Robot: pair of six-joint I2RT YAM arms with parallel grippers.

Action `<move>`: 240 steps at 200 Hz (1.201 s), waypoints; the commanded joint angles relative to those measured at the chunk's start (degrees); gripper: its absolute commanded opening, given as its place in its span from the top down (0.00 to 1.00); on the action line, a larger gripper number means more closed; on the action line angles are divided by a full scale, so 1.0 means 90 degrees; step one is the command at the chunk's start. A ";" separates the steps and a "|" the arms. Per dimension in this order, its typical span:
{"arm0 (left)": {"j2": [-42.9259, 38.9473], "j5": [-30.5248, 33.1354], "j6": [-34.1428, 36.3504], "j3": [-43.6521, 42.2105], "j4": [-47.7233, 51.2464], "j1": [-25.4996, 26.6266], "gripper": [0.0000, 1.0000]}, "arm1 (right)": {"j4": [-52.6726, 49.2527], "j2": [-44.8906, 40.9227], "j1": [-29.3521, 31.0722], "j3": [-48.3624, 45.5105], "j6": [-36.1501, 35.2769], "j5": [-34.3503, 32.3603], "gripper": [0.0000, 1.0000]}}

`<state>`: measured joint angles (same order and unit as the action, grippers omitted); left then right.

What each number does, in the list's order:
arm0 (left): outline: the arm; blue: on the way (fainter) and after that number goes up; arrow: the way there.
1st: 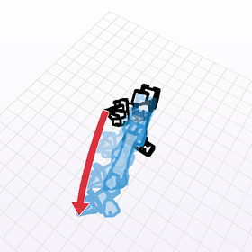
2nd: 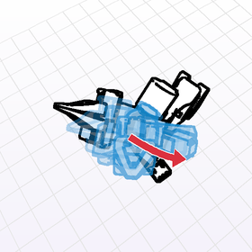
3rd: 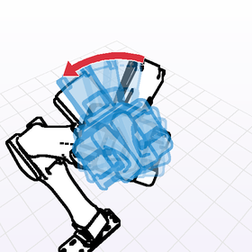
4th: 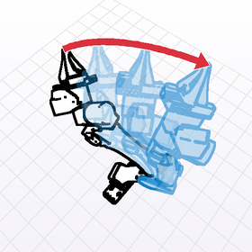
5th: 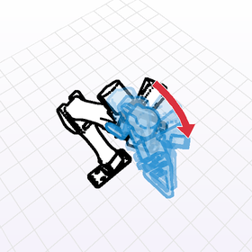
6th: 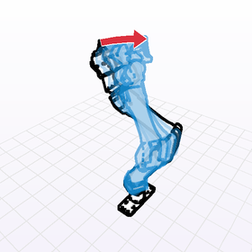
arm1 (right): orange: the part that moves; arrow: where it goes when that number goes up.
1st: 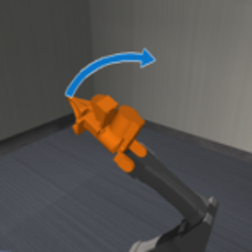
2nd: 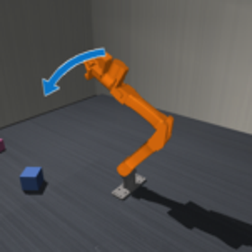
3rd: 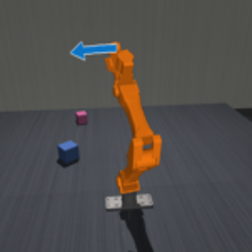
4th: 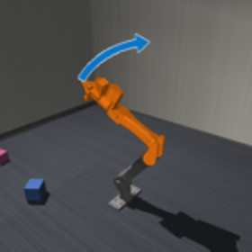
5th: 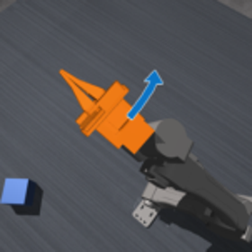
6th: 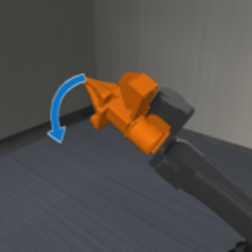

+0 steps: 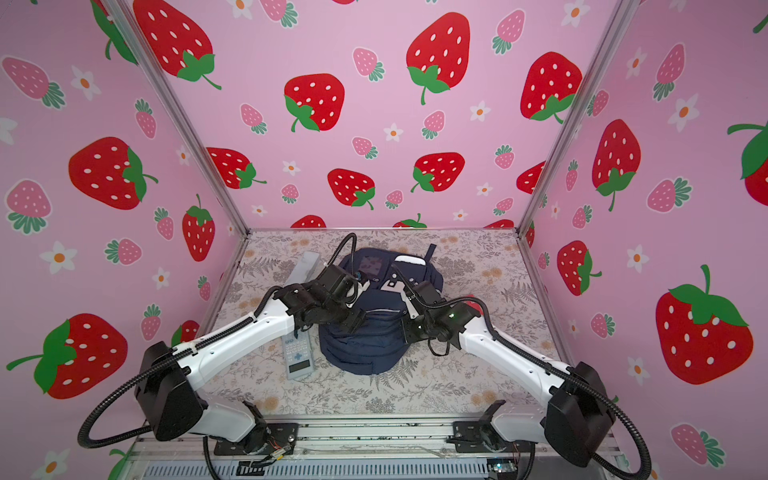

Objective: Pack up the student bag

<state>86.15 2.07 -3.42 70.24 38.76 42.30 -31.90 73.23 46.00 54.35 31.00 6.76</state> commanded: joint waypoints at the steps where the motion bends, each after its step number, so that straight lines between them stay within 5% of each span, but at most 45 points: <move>1: 0.0408 0.0248 0.0546 0.0388 0.0287 0.0036 0.29 | 0.0222 -0.0224 -0.0068 -0.0076 -0.0163 0.0068 1.00; 43: 0.1160 0.0228 0.0873 0.0624 0.0270 -0.0076 0.35 | 0.0224 -0.0426 -0.0169 -0.0246 -0.0200 0.0077 1.00; 66: 0.1484 0.0235 0.0637 0.0913 0.0230 -0.0442 0.80 | 0.0219 -0.0424 -0.0182 -0.0244 -0.0255 0.0158 1.00; 83: 0.1246 -0.0137 0.0529 0.0829 -0.0147 -0.0520 1.00 | 0.0131 -0.0410 -0.0146 -0.0172 -0.0329 0.0233 1.00; 128: 0.0588 -0.0654 0.0084 0.0542 -0.0737 -0.0487 1.00 | 0.0141 -0.0185 0.0363 0.0267 -0.0235 0.0187 1.00; 186: 0.0286 -0.0789 -0.1191 0.0575 -0.1081 -0.0151 1.00 | 0.0754 0.1388 0.1809 0.1700 0.0105 -0.0025 1.00; 224: -0.0112 -0.0824 -0.1805 0.0493 -0.1421 -0.0169 1.00 | 0.0589 0.1426 0.1725 0.1723 0.0224 -0.0427 1.00; 240: -0.0248 -0.0295 -0.1584 0.0506 -0.1194 -0.0243 0.62 | 0.0673 0.1048 0.1380 0.1295 0.0304 -0.0332 1.00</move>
<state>88.75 -1.45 -14.92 72.88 34.41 39.33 -26.72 85.38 60.60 69.12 33.12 2.81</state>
